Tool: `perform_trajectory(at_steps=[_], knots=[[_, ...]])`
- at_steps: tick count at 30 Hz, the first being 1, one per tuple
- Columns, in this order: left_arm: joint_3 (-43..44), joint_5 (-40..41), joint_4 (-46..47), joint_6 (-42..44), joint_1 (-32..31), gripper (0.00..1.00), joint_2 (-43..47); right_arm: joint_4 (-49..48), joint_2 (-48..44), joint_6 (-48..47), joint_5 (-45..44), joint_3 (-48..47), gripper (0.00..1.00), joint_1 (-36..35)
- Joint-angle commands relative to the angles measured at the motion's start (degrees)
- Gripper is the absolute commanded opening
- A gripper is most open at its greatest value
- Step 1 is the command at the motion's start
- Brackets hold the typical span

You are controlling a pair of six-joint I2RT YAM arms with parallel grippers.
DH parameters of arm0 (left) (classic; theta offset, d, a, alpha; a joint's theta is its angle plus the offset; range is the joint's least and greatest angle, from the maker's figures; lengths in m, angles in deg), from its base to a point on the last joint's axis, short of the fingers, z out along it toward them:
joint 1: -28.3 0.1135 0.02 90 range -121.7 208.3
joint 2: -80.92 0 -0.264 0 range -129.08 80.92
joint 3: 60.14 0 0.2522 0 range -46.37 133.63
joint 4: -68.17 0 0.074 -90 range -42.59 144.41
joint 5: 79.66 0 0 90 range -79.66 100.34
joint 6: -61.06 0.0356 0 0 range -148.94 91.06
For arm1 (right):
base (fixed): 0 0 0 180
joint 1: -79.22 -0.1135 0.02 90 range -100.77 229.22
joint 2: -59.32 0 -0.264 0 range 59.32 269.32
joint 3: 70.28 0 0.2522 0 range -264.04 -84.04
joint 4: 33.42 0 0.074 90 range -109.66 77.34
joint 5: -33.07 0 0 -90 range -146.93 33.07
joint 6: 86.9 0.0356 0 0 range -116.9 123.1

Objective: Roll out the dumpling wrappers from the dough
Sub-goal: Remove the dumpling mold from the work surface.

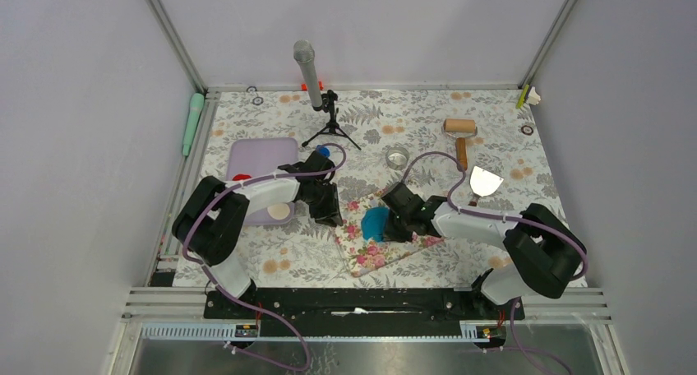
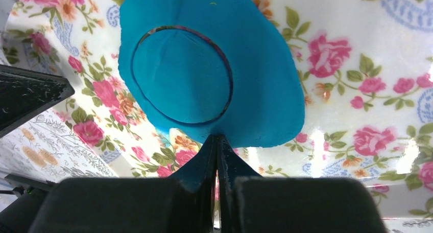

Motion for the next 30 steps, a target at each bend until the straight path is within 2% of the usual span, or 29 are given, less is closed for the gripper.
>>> perform_trajectory(at_steps=[1,9,16,23,29,30], knots=[[0.12,1.12,-0.68,2.25,0.69,0.27,-1.75,6.75,-1.21,-1.41,-4.93,2.45,0.0,1.39],[0.36,3.48,-4.09,4.83,1.06,0.27,-6.34,7.97,-3.13,-1.88,-6.44,3.84,0.0,4.32],[0.1,6.78,-5.55,5.8,1.06,0.26,-5.71,8.66,-5.96,-4.35,-7.14,4.98,0.0,9.39],[0.45,6.36,-5.95,6.26,0.97,0.25,-6.63,8.97,-6.69,-5.7,-7.6,4.22,0.0,11.99],[1.54,3.69,-5.93,7.67,-0.37,0.25,-4.94,8.55,-10.74,-6.38,-1.66,1.79,0.0,12.19],[1.97,3.19,-5.95,8.05,-0.91,0.25,-4.26,7.56,-11.99,-6.39,-0.88,1.48,0.02,12.16]])
